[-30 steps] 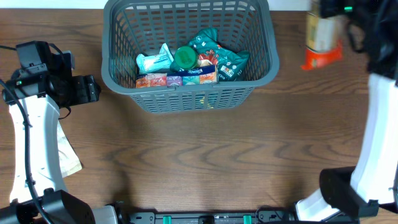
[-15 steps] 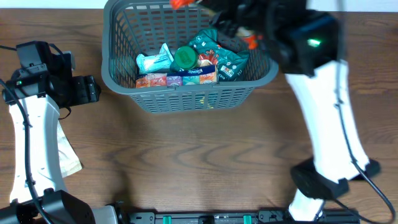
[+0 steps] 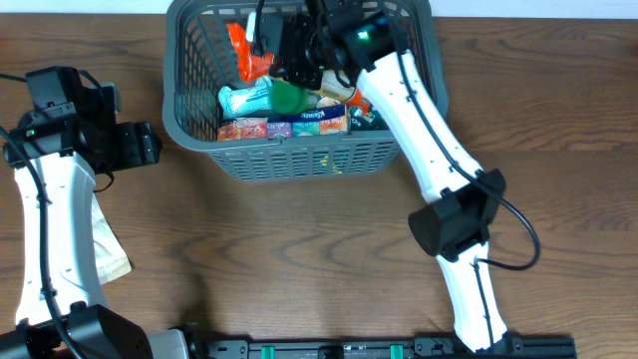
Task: Pack container
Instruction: 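Lift the snack bag and drop it into the basket with the right gripper, then lower the left gripper onto the clear plastic pouch and grasp it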
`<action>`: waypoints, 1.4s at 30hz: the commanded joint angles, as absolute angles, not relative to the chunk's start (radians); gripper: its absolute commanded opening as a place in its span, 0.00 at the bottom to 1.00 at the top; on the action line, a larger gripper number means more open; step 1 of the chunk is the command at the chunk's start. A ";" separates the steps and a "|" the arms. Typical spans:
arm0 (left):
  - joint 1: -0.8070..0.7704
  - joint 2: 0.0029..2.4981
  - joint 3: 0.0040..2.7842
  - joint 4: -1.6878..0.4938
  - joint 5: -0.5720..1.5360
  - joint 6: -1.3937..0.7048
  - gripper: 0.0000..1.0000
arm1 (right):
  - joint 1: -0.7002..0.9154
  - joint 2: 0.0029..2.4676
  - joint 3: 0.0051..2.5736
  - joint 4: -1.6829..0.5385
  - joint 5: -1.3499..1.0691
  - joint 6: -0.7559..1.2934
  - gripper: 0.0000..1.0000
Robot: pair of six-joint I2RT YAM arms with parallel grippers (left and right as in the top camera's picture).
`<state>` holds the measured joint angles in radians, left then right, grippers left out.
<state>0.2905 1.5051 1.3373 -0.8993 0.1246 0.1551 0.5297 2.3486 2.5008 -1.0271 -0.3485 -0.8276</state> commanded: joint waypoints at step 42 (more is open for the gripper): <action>0.447 1.228 1.521 -1.383 -0.072 -0.089 0.88 | -0.239 1.850 2.518 -1.480 -0.057 0.101 0.99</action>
